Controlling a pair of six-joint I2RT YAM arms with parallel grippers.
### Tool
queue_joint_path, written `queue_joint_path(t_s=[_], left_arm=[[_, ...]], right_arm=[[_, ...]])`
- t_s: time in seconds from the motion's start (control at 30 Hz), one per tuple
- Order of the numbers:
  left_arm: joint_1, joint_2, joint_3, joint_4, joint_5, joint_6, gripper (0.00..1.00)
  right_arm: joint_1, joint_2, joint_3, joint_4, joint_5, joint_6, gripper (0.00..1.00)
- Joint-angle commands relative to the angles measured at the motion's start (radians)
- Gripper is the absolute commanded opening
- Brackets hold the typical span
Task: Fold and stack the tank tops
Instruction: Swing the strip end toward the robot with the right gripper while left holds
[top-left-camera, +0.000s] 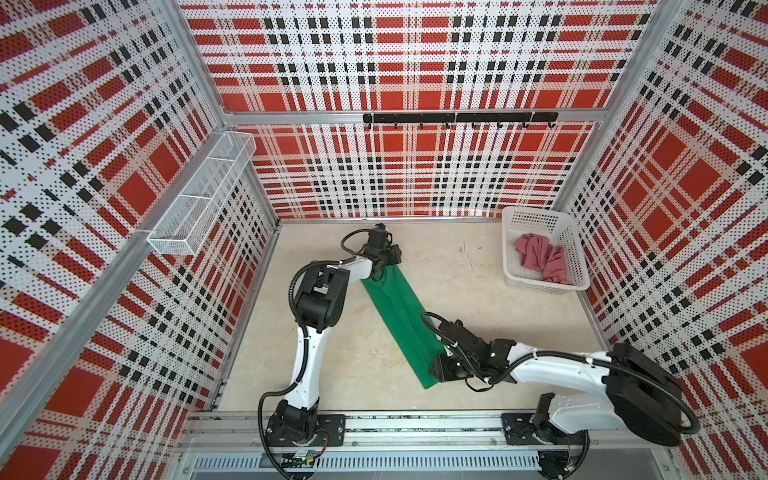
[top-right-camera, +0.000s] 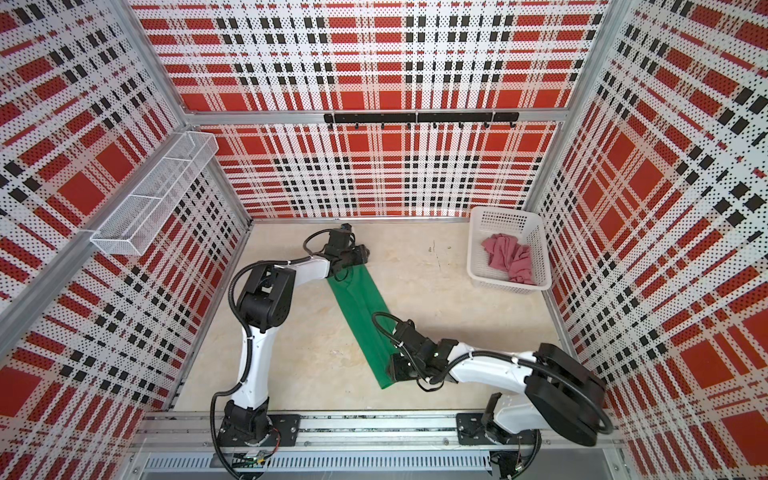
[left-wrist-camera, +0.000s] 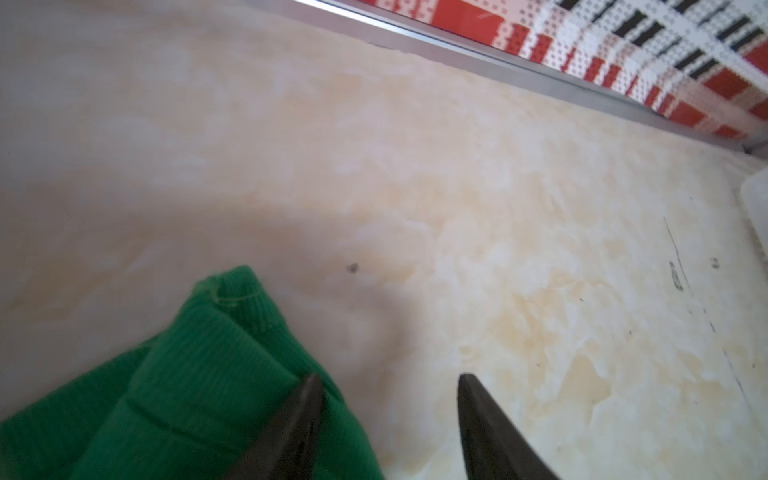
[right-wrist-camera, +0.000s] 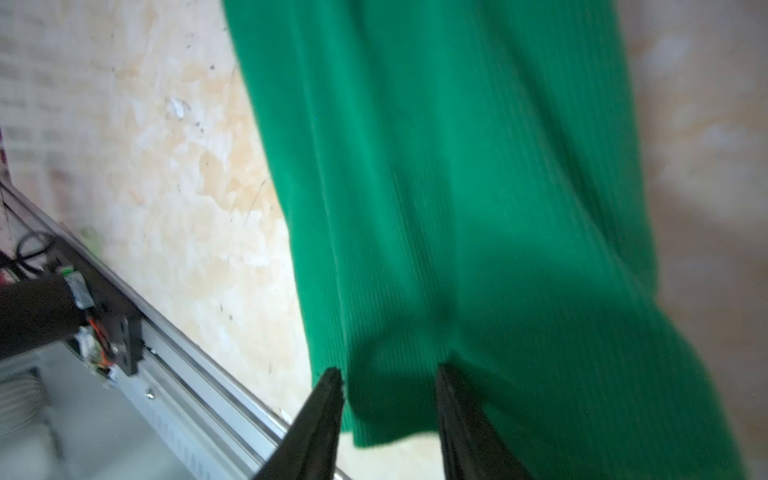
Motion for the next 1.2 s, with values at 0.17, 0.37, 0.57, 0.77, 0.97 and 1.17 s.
queue_joint_path(t_s=[0.17,0.37,0.57,0.77,0.97,1.17], left_arm=[[-0.067,-0.104,-0.067,-0.218,0.017,0.104,0.66],[0.01,-0.305,-0.144,-0.219,-0.134,0.069,0.87],[0.108,-0.33,-0.231,-0.178,-0.115,-0.02,0.73],[0.067,-0.26,-0.228,-0.158,-0.099,-0.041,0.64],[0.064,-0.133,-0.166,-0.108,-0.021,-0.098,0.62],[0.058,0.015,-0.054,-0.066,0.074,-0.165,0.62]], right_arm=[[-0.169,-0.035,0.111,-0.047,0.098,-0.15,0.49],[-0.223,0.135,0.247,-0.023,0.093,-0.325,0.33],[-0.223,0.275,0.319,-0.012,0.006,-0.423,0.26],[-0.223,0.328,0.293,0.009,-0.04,-0.438,0.22],[-0.223,0.353,0.221,0.055,-0.014,-0.385,0.23],[-0.214,0.309,0.097,0.118,0.05,-0.146,0.24]])
